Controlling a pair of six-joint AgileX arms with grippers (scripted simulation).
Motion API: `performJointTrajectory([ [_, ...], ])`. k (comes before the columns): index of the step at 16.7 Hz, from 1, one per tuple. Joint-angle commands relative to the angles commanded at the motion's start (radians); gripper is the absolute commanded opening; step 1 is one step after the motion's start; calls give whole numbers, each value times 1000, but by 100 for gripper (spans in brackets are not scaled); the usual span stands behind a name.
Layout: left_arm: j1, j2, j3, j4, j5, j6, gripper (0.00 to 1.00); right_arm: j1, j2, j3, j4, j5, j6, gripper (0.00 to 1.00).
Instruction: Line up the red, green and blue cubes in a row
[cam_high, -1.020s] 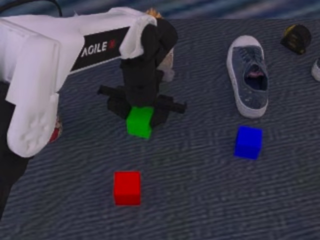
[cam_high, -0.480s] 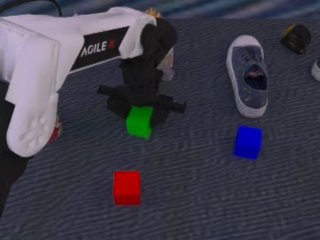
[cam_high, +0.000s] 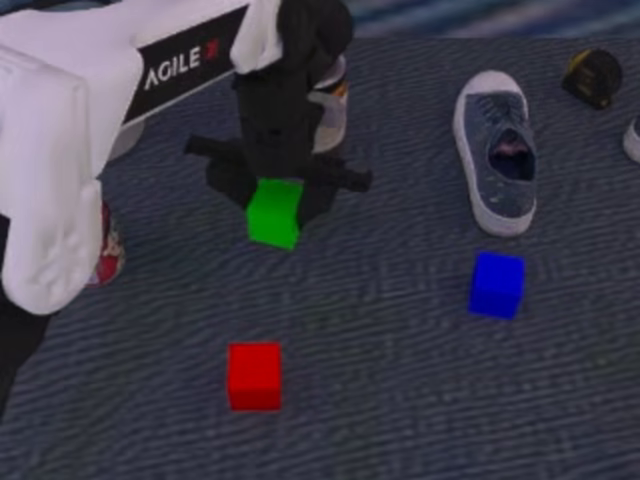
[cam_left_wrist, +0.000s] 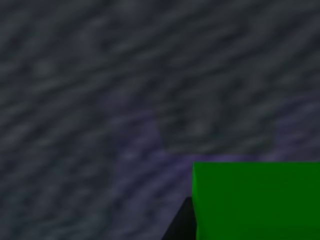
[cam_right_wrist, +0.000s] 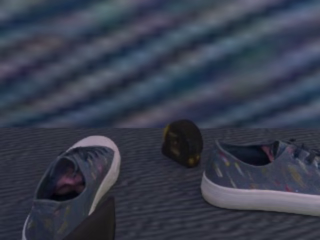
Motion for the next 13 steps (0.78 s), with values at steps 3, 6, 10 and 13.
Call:
performJointTrajectory([
  [3, 7, -17, 51, -60, 1, -1, 0, 0, 0, 0, 0, 0, 0, 100],
  [6, 1, -14, 50, -59, 0, 1, 0, 0, 0, 0, 0, 0, 0, 100],
  [10, -34, -52, -3, -46, -2, -70, 0, 0, 0, 0, 0, 0, 0, 100],
  [13, -106, -131, -111, -18, -6, -207, 0, 0, 0, 0, 0, 0, 0, 100],
])
